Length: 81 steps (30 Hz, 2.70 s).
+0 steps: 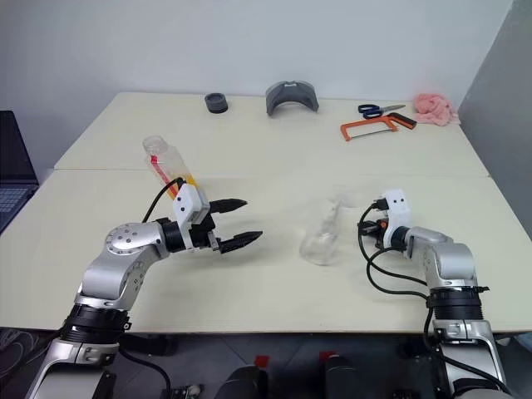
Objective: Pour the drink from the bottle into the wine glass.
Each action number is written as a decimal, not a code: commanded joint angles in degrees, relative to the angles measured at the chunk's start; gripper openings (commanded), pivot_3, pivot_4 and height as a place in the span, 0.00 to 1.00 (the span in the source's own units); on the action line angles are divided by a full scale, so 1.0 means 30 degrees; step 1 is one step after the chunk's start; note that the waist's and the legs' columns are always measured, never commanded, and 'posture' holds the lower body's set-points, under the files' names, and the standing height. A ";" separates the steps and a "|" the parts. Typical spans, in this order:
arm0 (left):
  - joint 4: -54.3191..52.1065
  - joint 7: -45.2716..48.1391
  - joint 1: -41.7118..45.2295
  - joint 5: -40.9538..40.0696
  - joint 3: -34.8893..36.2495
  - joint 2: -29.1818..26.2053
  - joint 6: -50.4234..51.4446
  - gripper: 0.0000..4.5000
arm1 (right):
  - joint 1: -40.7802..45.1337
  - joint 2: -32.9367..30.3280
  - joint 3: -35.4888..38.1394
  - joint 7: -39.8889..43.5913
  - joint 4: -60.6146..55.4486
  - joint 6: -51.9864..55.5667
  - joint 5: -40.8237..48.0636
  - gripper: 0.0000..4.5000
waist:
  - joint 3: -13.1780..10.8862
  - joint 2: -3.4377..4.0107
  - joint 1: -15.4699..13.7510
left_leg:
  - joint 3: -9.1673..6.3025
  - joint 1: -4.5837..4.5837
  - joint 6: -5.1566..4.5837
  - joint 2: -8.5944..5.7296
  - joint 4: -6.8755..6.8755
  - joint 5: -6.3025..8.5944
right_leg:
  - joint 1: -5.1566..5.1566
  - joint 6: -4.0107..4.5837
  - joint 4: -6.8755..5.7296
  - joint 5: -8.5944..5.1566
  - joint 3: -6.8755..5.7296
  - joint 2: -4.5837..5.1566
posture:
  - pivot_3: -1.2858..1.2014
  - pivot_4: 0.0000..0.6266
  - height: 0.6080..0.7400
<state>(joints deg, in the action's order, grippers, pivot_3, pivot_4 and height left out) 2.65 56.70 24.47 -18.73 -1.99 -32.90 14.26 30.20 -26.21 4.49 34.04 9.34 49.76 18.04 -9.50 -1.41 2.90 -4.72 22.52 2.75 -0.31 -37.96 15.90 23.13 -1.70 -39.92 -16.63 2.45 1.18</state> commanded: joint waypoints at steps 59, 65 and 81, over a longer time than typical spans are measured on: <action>-0.0464 0.1495 -0.0522 -0.0143 0.0143 -0.0416 -0.0383 1.00 | 0.4241 -0.9001 -0.8649 -0.1310 0.8427 -3.2407 -1.6804 0.96 | -0.0049 0.0041 -0.0178 | 0.0069 0.0012 0.0012 0.0004 0.0000 -0.0007 | 0.0015 -0.0004 0.0034 -0.0001 0.0029 0.0001 | 0.52 0.24 1.00; -0.0576 0.1362 -0.0740 -0.0236 0.0291 -0.0659 -0.0314 1.00 | 0.4401 -0.8289 -0.8827 -0.1456 0.8710 -3.3339 -1.7053 0.96 | -0.0051 0.0042 -0.0190 | 0.0065 0.0017 0.0012 0.0011 0.0000 -0.0006 | 0.0014 -0.0003 0.0034 -0.0001 0.0032 0.0021 | 0.52 0.24 1.00; -0.0331 0.1561 -0.0532 -0.0072 -0.0008 -0.0700 -0.0421 1.00 | 0.7536 -0.5268 -1.0592 -0.4288 1.1298 -3.2741 -2.0925 0.96 | -0.0056 0.0052 0.0051 | 0.0054 0.0013 0.0029 0.0008 -0.0001 -0.0016 | 0.0019 0.0000 0.0011 -0.0001 0.0026 0.0015 | 0.52 0.24 1.00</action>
<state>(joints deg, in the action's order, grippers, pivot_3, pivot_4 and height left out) 2.70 60.91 22.00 -18.79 -2.39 -34.59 13.57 50.82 -42.08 -26.80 23.74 42.71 -49.07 -43.00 -9.67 -1.26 3.05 -4.55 22.57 2.85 -0.29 -37.97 15.84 23.18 -1.70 -39.88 -16.63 2.54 1.24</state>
